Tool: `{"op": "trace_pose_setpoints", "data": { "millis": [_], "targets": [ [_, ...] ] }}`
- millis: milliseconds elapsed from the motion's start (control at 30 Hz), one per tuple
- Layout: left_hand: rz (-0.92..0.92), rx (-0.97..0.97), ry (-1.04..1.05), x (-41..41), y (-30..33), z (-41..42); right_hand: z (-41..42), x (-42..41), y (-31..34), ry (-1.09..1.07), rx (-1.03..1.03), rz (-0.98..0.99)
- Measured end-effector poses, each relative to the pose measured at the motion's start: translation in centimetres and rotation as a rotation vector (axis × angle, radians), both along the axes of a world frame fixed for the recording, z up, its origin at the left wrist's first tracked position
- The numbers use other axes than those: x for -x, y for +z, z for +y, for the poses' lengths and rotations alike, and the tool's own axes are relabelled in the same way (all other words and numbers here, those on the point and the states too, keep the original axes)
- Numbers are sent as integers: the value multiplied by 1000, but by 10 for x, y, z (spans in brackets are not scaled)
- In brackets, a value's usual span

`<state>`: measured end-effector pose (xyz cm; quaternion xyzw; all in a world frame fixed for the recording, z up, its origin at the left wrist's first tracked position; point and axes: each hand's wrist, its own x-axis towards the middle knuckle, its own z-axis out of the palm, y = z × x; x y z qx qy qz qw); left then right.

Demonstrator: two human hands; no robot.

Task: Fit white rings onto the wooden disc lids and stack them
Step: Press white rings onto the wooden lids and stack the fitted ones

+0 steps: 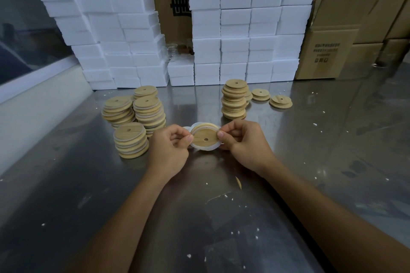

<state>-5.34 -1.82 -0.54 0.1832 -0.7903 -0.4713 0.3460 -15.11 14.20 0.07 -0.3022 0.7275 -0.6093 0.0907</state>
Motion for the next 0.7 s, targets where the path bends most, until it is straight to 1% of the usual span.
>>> {"op": "trace_pose_setpoints", "data": {
  "millis": [100,233,433,567,700],
  "targets": [
    [-5,37,6,-1,1,0,-1,1,-1,-3,-6,-9],
    [-28,139,35,-3,4,1,-2,2,-2,-4,-1,-11],
    [-38,114,25,-5,5,0,-3,3,-4,-6,-35,5],
    [-47,114,22,-5,3,0,-2,3,-4,-2,-17,7],
    [-45,172,17,-5,1,1,-2,2,-4,-48,-31,105]
  ]
}}
